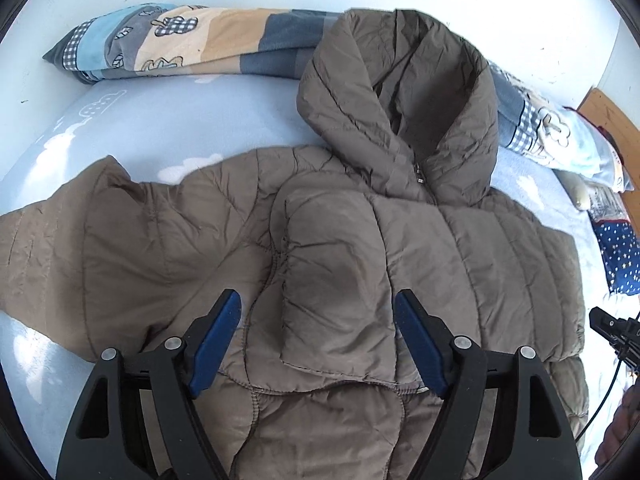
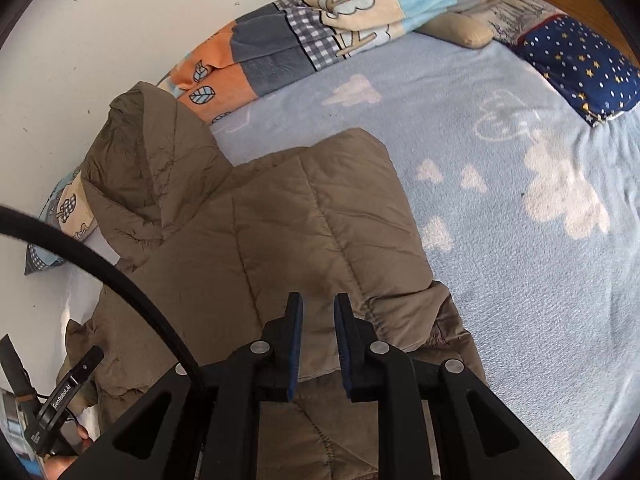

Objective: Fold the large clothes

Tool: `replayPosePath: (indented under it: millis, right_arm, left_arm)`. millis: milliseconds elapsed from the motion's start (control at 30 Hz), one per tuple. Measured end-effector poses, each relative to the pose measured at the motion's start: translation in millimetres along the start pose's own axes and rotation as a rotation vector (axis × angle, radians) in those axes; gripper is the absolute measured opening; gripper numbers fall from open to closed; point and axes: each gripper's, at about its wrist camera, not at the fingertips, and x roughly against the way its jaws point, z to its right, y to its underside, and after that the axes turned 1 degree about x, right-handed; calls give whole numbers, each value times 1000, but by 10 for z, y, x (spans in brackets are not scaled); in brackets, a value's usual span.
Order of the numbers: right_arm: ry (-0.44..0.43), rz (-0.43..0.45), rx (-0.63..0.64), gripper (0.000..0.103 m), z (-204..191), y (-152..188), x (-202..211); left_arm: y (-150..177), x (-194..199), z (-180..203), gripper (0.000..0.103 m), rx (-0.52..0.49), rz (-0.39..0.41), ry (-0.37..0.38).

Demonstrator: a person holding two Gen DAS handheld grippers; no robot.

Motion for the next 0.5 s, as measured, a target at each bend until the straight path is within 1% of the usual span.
replayPosePath:
  millis: [200,367,500]
  right_arm:
    - [3,16,66,18,-204,29,76]
    - [2,4,79,18,-280,48,48]
    - [-2,5,108,18,-362,89,47]
  left_arm:
    - [-81,167,-211,78,63,34,-1]
    - [-122,217,-491,78,138,31,-11]
    - [-142,255,-668,78,170,34,-15]
